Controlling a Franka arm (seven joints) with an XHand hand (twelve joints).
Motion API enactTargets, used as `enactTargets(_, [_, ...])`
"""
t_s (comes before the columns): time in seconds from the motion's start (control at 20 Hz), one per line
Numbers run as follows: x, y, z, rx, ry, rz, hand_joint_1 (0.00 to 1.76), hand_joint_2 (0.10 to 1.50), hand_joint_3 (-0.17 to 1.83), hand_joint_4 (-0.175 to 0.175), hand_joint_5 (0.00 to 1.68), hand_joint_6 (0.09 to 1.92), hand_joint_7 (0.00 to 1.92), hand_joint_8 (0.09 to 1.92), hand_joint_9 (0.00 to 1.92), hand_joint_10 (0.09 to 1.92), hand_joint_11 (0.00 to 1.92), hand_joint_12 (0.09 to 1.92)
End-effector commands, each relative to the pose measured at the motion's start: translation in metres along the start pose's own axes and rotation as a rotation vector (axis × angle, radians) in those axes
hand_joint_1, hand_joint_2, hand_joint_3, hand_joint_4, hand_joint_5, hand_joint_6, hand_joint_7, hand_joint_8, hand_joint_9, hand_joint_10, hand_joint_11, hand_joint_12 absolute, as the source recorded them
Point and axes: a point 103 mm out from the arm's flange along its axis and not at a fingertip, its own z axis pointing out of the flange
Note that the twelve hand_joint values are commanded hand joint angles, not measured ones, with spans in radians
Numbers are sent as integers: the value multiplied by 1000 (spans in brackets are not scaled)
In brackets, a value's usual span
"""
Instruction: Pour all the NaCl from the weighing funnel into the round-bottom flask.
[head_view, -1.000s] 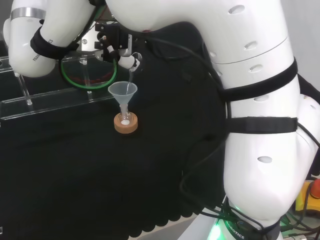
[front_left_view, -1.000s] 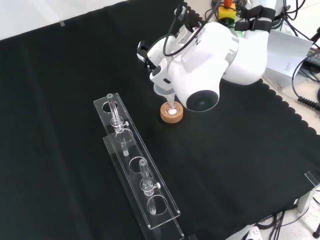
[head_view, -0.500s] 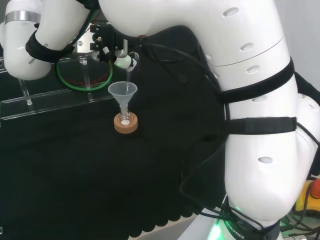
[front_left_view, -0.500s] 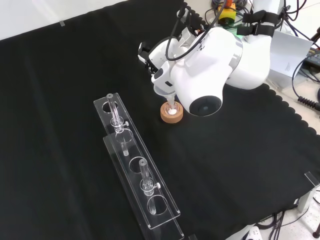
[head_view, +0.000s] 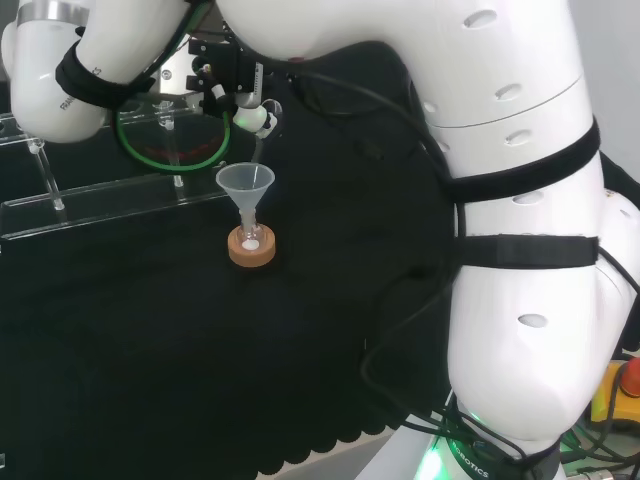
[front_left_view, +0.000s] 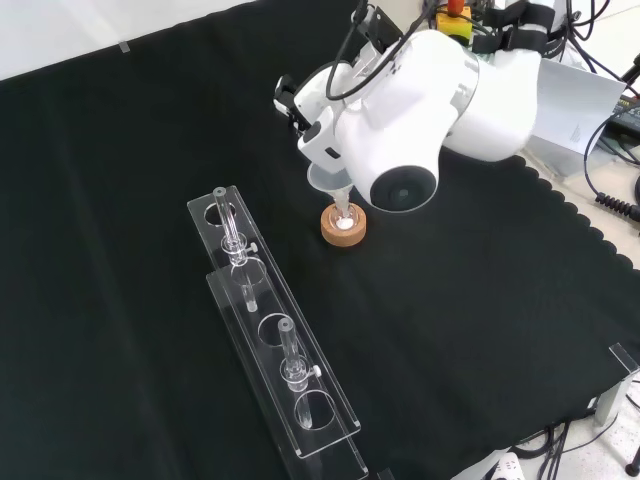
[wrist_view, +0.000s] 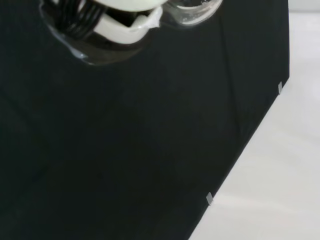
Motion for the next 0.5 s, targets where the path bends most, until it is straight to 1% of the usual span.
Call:
enactTargets(0.05, [-6,-4,12,-24,95,-13,1121,701,600,151,1246,700,1319,302,1447,87,1238,747])
enactTargets(0.3, [-7,-4,20,-53,132,-21,1121,701,601,150,1246,700,1319,301,1446,87,1239,745])
enactTargets(0.45, [-13,-6,24,-79,148,-18,1122,701,602,150,1246,700,1319,300,1446,87,1240,744])
enactTargets(0.5, [-15,-6,26,-90,165,-18,1122,701,602,150,1246,700,1319,300,1446,87,1240,744])
